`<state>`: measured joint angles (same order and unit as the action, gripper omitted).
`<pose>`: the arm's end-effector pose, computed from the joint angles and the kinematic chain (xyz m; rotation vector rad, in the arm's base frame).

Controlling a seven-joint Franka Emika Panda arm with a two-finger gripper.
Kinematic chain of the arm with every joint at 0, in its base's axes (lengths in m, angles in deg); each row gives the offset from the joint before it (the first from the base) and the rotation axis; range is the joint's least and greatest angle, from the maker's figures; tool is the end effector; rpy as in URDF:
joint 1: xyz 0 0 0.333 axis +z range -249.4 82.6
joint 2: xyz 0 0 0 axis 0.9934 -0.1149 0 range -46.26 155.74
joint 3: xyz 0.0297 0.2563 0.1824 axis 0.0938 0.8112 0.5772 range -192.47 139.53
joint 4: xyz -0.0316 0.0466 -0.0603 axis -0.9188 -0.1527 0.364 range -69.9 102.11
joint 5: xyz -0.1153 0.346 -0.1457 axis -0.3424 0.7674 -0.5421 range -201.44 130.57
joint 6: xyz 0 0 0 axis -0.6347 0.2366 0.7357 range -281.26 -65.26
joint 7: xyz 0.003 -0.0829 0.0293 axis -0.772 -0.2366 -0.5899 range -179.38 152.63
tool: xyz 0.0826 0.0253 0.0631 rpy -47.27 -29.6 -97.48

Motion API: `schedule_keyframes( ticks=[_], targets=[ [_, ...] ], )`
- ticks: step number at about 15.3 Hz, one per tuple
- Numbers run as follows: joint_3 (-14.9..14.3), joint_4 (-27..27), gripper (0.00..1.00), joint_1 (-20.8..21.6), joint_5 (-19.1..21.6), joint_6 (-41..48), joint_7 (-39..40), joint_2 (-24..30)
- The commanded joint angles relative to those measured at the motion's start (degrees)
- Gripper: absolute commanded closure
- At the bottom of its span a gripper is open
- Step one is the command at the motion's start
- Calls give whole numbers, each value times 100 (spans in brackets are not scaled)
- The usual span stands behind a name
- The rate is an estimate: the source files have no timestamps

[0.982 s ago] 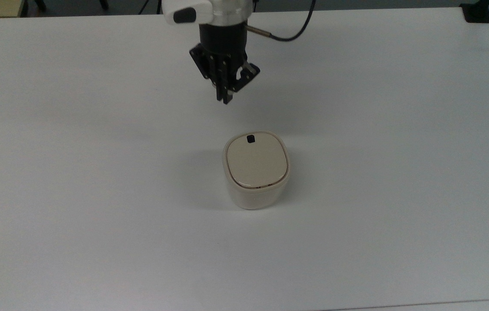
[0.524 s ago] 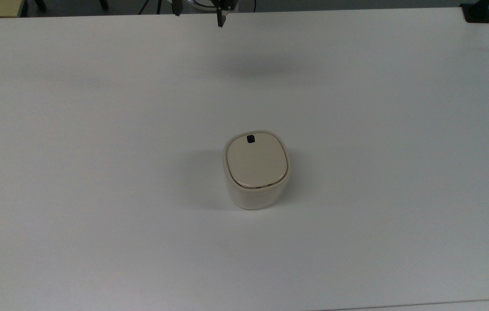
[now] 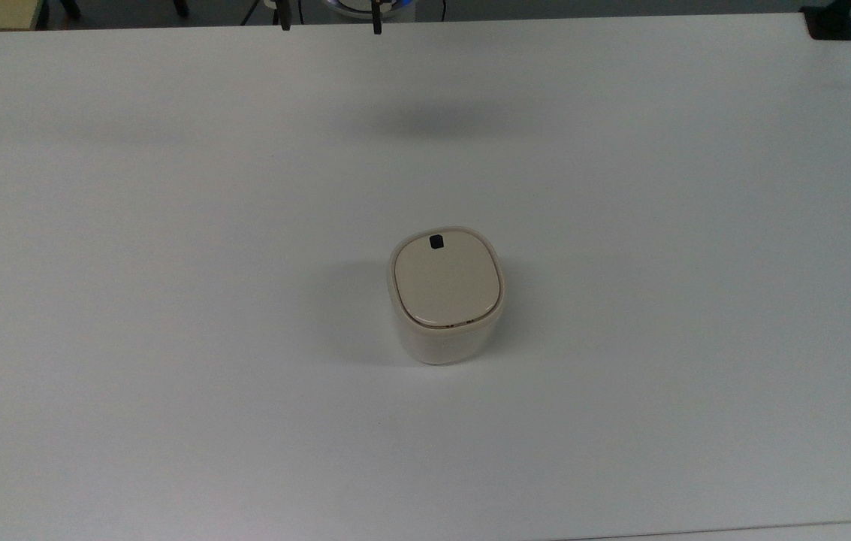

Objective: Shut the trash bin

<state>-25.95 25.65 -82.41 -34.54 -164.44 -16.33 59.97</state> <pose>0.5372 0.0159 0.6077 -3.1221 0.0420 -0.1043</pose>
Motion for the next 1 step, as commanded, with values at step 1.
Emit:
schedule_keyframes(
  ticks=[1],
  targets=[
    [80,-67,0,-21,-186,-105,146,-48]
  ],
)
